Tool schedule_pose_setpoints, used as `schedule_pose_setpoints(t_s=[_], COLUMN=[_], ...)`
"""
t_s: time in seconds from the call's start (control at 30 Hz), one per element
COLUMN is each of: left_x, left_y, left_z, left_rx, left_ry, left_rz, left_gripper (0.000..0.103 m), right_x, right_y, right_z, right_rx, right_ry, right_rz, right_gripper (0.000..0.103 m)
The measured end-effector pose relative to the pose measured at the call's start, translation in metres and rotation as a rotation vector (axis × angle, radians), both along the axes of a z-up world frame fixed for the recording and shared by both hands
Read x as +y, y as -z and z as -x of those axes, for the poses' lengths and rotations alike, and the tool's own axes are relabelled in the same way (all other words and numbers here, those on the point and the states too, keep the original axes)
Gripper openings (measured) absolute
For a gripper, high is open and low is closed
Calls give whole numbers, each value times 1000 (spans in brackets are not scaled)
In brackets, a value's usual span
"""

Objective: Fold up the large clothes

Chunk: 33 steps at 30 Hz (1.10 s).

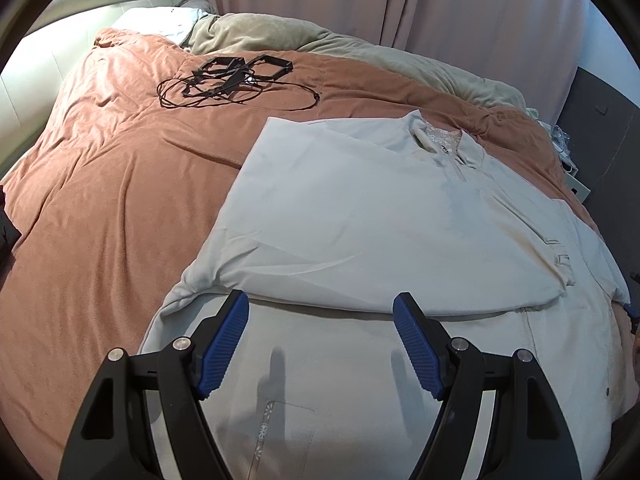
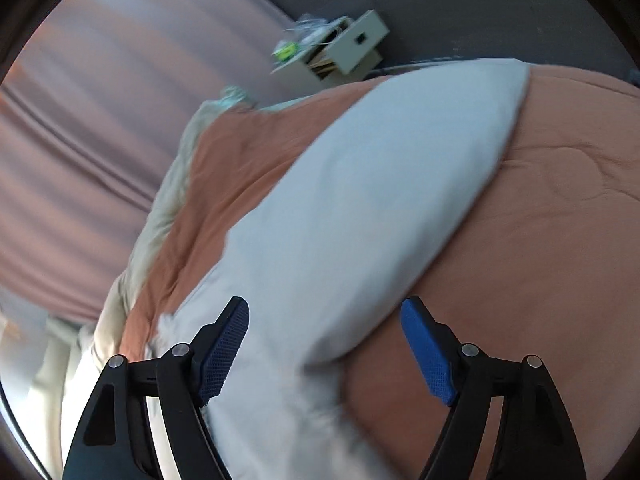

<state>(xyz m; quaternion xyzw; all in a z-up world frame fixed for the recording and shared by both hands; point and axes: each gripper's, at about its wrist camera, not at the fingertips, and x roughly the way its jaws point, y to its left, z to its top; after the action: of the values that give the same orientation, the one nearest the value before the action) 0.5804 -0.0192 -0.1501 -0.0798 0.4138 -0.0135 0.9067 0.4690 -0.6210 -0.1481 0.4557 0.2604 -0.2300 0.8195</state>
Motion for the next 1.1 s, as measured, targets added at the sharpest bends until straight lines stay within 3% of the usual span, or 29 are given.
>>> schedule_pose_setpoints(t_s=[0.17, 0.3, 0.37, 0.4, 0.43, 0.47, 0.53, 0.7, 0.87, 1.1], left_x=[-4, -5, -4, -4, -3, -3, -3, -2, -3, 0], left_y=[2, 3, 3, 4, 3, 3, 2, -3, -8, -12], left_z=[-1, -3, -4, -4, -5, -4, -3, 0, 3, 6], left_rx=[4, 5, 9, 11, 12, 10, 5, -9, -24, -37], left_ry=[10, 16, 13, 12, 11, 9, 8, 3, 11, 16], left_rz=[-28, -52, -48, -44, -40, -36, -34, -6, 8, 16], left_gripper=[75, 75, 75, 75, 75, 75, 75, 75, 75, 75], right_x=[-34, -50, -48, -49, -49, -50, -48, -15, 38, 114], right_y=[24, 40, 42, 43, 46, 50, 46, -19, -64, -73], right_z=[5, 7, 10, 8, 6, 1, 3, -4, -23, -62], right_rx=[-34, -85, -103, -108, -114, -122, -137, -239, -288, -227], right_ry=[49, 88, 87, 82, 65, 30, 38, -47, -182, -387], right_rz=[-57, -77, -61, -49, -51, -78, -84, 43, 123, 114], right_gripper=[78, 60, 57, 44, 9, 5, 5, 5, 5, 4])
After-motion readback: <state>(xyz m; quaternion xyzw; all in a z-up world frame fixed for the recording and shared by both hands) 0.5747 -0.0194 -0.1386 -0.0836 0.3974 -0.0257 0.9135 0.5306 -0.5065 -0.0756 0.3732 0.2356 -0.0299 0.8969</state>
